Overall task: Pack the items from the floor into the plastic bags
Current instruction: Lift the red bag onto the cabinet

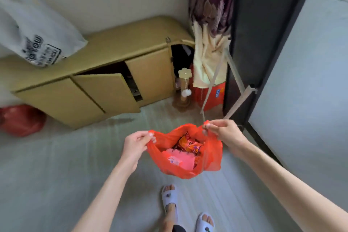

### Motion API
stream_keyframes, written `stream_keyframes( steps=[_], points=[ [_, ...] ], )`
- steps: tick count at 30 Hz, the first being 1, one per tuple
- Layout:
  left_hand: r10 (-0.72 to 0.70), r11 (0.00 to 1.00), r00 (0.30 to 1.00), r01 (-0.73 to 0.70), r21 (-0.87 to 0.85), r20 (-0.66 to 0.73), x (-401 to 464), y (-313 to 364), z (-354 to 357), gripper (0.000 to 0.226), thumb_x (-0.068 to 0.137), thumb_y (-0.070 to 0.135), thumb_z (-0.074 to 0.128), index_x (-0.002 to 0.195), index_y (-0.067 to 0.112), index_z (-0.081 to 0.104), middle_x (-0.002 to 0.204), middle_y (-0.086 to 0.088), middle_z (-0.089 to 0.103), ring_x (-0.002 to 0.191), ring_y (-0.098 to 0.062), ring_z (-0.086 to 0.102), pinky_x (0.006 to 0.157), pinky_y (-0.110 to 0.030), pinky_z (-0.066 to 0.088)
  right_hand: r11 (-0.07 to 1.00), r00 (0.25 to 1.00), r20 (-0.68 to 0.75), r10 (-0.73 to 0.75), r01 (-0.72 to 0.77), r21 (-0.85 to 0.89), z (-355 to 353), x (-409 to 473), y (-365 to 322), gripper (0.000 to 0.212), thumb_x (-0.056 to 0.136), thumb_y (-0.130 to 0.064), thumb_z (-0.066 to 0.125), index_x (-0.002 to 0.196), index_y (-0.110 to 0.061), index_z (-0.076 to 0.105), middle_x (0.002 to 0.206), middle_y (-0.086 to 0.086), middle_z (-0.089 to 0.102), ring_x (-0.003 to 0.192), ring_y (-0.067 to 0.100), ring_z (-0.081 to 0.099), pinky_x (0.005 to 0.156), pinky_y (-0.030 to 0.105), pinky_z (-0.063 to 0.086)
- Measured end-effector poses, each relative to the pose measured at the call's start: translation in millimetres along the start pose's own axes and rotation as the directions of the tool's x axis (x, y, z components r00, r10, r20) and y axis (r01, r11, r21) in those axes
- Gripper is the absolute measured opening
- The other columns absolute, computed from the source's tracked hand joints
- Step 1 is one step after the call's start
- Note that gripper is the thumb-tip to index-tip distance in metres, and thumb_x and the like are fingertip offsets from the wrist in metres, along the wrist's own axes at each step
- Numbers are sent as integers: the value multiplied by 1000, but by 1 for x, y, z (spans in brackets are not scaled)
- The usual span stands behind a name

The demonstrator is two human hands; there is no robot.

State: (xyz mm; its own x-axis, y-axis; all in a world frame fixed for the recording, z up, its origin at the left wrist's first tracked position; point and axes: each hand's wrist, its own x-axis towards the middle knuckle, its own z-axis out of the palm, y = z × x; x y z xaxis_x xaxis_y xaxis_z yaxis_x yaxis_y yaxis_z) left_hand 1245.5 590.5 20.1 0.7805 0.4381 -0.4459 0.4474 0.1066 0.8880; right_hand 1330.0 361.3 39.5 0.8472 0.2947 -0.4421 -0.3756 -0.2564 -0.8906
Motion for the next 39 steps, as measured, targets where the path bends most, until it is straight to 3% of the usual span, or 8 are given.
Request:
stream_keyframes(
  steps=[6,11,15,18,24,29,35,39],
  points=[
    [111,986,973,-133,-102,-201,-25,28,-89,17,88,4,56,80,16,65,60,7,70,77,-17,64,87,-39,43,994,977,191,-93,101,-36,72,14,-69,17,91,-12,54,92,-7,71,86,10,69,81,22,56,77,35,34],
    [161,965,932,-217,-145,-325,-9,37,-168,18,88,1,55,81,15,65,62,5,70,71,-18,65,81,-39,43,977,940,298,-166,197,-79,153,42,-108,20,95,-7,48,93,-2,67,79,8,66,71,13,59,70,25,43],
    [170,966,937,-219,-136,-304,32,52,-230,18,88,0,55,82,13,65,63,3,71,59,-7,67,67,-29,49,960,917,345,-200,254,-116,218,78,-142,22,95,-5,45,87,2,64,72,6,62,65,11,57,63,16,44],
    [180,972,953,-209,-102,-244,62,73,-276,11,87,0,56,88,7,65,71,-4,71,60,-8,67,59,-18,52,953,918,329,-223,276,-126,266,102,-170,24,95,-6,45,81,-1,64,71,9,61,67,15,55,66,20,43],
    [265,955,932,-288,-63,-245,122,138,-340,13,86,1,58,89,9,67,70,-1,72,67,-13,69,68,-27,52,947,928,259,-268,303,-104,321,150,-233,32,87,-25,60,63,-5,61,65,9,60,69,21,51,73,32,37],
    [391,911,887,-411,-37,-248,188,214,-366,13,87,0,56,92,8,65,80,-8,69,64,-8,68,63,-16,53,909,891,239,-387,412,-65,356,205,-311,31,85,-27,62,61,-7,61,65,11,58,67,20,48,70,34,34],
    [507,850,817,-526,3,-276,291,308,-382,14,87,0,56,95,5,65,78,-4,69,64,-8,68,67,-20,55,843,825,216,-522,538,-17,368,301,-406,26,86,-17,60,62,-8,62,64,8,61,71,21,52,71,33,37],
    [538,821,785,-571,-20,-308,358,374,-384,14,86,0,57,94,5,67,73,-2,71,63,-8,68,70,-24,56,820,802,211,-560,573,-1,370,371,-471,17,88,-6,56,75,-11,65,66,2,63,60,8,58,62,17,46]
  ],
)
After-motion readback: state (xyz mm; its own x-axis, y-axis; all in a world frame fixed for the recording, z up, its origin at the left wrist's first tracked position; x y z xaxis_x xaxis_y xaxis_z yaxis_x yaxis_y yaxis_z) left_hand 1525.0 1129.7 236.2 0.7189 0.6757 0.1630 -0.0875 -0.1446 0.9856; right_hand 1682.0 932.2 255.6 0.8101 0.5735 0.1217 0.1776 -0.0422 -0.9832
